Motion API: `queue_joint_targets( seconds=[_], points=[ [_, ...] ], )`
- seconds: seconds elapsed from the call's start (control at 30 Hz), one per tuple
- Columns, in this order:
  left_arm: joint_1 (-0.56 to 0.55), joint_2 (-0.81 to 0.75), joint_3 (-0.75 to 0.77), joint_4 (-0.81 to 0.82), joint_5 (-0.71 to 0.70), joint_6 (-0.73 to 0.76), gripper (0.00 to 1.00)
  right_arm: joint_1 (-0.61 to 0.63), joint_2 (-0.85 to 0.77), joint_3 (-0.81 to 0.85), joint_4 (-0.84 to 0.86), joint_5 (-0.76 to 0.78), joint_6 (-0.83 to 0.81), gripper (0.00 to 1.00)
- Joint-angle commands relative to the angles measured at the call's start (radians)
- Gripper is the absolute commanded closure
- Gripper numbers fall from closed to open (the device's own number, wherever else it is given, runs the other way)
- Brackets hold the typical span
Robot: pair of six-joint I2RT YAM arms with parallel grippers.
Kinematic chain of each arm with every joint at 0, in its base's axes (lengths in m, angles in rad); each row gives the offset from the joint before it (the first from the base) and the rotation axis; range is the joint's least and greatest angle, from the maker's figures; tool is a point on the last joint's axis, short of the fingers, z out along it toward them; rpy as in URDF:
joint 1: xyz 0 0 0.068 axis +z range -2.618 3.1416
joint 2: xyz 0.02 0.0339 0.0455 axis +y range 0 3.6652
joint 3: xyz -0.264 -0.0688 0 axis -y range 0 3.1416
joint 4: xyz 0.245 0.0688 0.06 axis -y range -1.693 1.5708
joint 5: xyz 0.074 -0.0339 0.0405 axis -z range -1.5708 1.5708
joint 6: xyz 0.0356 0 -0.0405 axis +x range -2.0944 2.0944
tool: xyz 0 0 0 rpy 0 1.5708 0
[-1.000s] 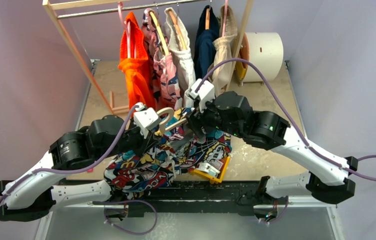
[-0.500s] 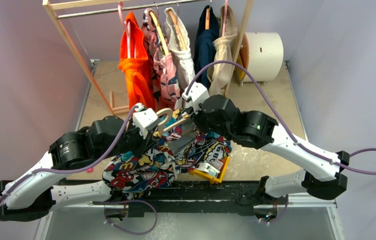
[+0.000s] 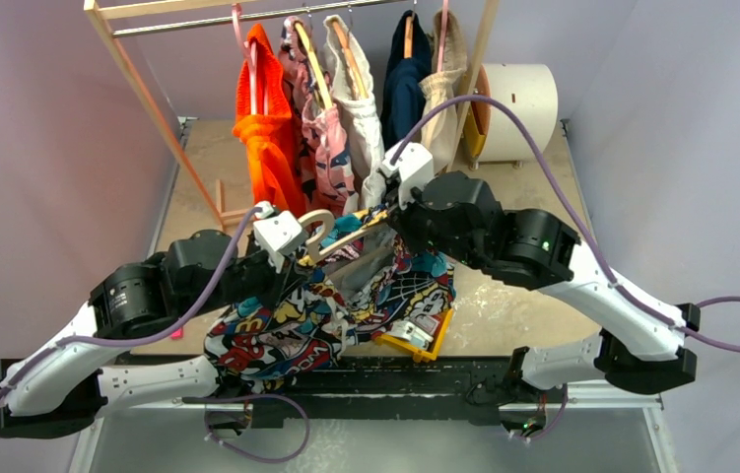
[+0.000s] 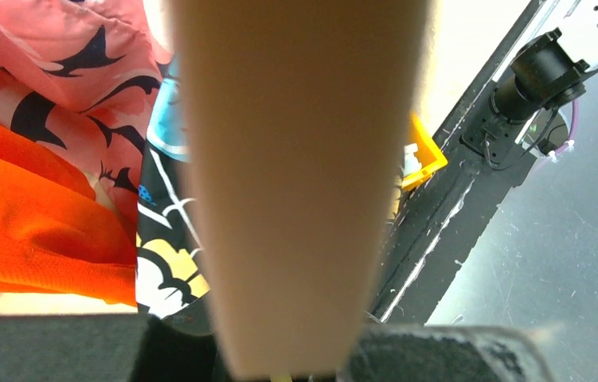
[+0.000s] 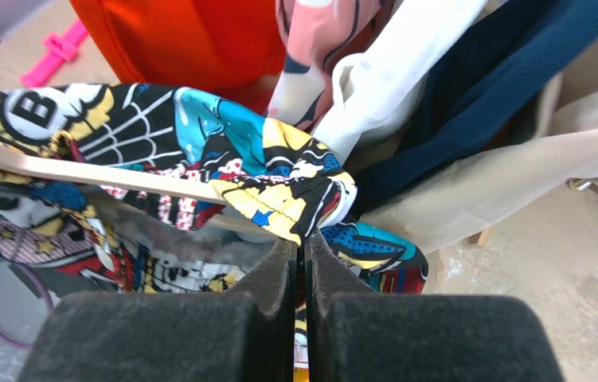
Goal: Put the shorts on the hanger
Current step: Hang the shorts on the hanger.
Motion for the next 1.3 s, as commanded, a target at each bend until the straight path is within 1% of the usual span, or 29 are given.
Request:
queue_joint_targets(
  seconds=[0.0, 0.1, 0.17, 0.3, 0.37, 0.5, 0.57, 0.63, 0.87, 0.93, 1.0, 1.07, 1.17, 1.27],
  points=[
    [0.000, -0.010, -0.017, 0.020, -0.047, -0.007, 1.00, 0.002, -0.052, 0.083, 0.004, 0.137, 0.103, 1.00],
    [0.000, -0.040, -0.018, 0.018, -0.037, -0.013, 1.00, 0.000, -0.058, 0.064, -0.027, 0.251, 0.157, 1.00],
    [0.000, -0.055, -0.013, 0.018, -0.006, -0.013, 1.00, -0.011, -0.066, 0.043, -0.038, 0.280, 0.184, 1.00],
    [0.000, -0.084, 0.001, 0.065, 0.134, -0.025, 1.00, -0.051, -0.072, -0.007, -0.027, 0.284, 0.208, 1.00],
    [0.000, -0.080, 0.001, 0.074, 0.192, -0.035, 1.00, -0.074, -0.075, -0.011, -0.011, 0.260, 0.210, 1.00],
    [0.000, -0.029, -0.006, -0.024, 0.215, -0.014, 1.00, -0.086, -0.081, 0.024, 0.007, 0.242, 0.223, 1.00],
    [0.000, -0.010, -0.023, -0.067, 0.185, -0.008, 1.00, -0.089, -0.081, 0.047, 0.011, 0.243, 0.227, 1.00],
    [0.000, 0.006, -0.029, -0.091, 0.125, -0.010, 1.00, -0.092, -0.076, 0.067, 0.003, 0.232, 0.224, 1.00],
    [0.000, 0.012, 0.001, -0.100, -0.173, -0.027, 1.00, -0.094, -0.057, 0.075, -0.058, 0.136, 0.224, 1.00],
    [0.000, 0.007, 0.003, -0.084, -0.217, -0.030, 1.00, -0.094, -0.051, 0.082, -0.070, 0.086, 0.221, 1.00],
    [0.000, 0.011, 0.011, -0.064, -0.233, -0.030, 1.00, -0.094, -0.031, 0.102, -0.096, 0.071, 0.230, 1.00],
    [0.000, 0.010, 0.025, -0.043, -0.185, -0.012, 1.00, -0.093, -0.022, 0.105, -0.098, 0.077, 0.232, 1.00],
    [0.001, -0.021, 0.044, 0.020, -0.088, 0.007, 1.00, -0.094, -0.025, 0.099, -0.091, 0.135, 0.241, 1.00],
    [0.000, -0.056, 0.066, 0.063, 0.022, 0.020, 1.00, -0.098, -0.059, 0.080, -0.040, 0.182, 0.242, 1.00]
  ],
)
